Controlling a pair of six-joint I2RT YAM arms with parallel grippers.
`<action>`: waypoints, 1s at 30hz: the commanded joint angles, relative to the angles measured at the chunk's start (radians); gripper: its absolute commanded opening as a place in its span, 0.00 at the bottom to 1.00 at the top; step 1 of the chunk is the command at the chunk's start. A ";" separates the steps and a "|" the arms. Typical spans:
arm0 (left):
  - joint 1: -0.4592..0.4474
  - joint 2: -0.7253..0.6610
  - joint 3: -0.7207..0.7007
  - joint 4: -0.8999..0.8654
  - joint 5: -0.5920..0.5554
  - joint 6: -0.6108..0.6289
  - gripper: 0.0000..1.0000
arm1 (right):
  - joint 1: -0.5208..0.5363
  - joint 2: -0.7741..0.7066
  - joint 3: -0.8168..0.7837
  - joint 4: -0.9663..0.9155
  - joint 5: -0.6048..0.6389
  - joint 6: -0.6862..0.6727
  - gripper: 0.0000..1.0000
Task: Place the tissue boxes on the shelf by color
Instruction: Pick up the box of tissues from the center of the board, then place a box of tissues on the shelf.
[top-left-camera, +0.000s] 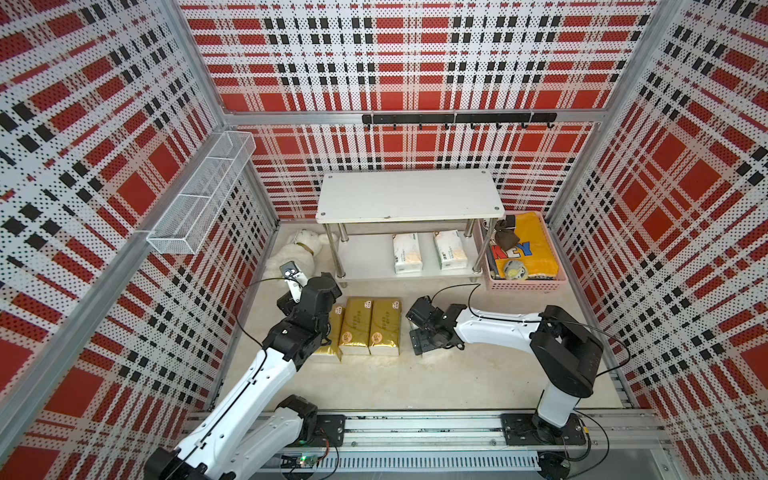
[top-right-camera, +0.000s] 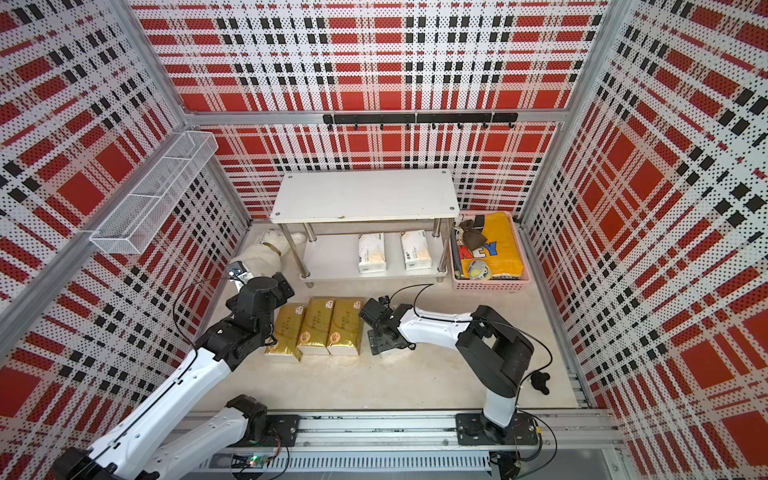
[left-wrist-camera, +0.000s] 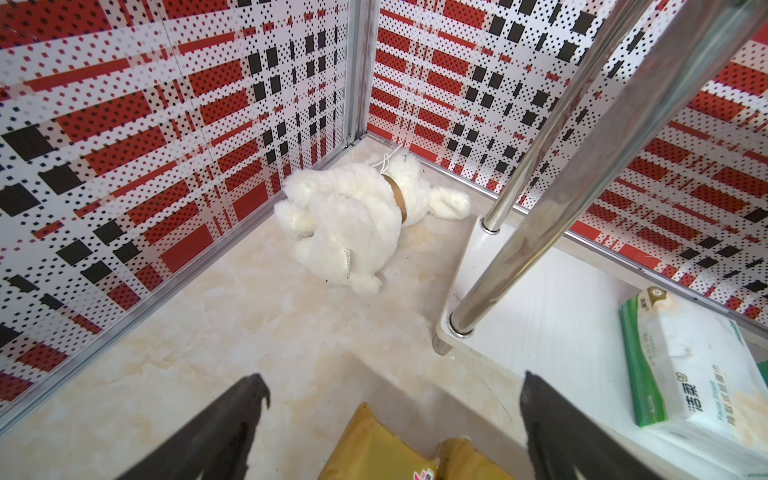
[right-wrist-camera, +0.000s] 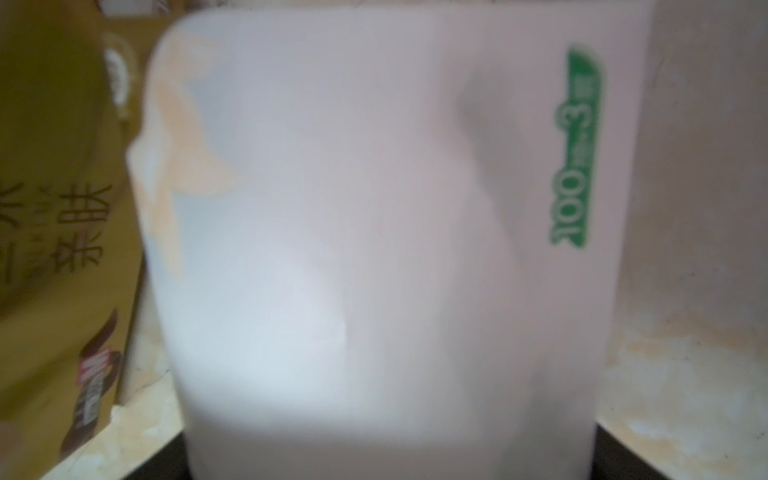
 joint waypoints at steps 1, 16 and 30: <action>0.009 -0.016 0.002 -0.005 -0.006 -0.006 1.00 | 0.009 0.010 -0.016 -0.009 -0.003 0.040 0.89; 0.014 -0.009 0.023 -0.024 0.006 -0.003 1.00 | 0.022 -0.100 0.168 -0.139 0.102 0.038 0.87; 0.117 -0.019 0.000 -0.022 0.108 -0.008 1.00 | 0.045 0.040 0.522 -0.108 0.073 -0.042 0.86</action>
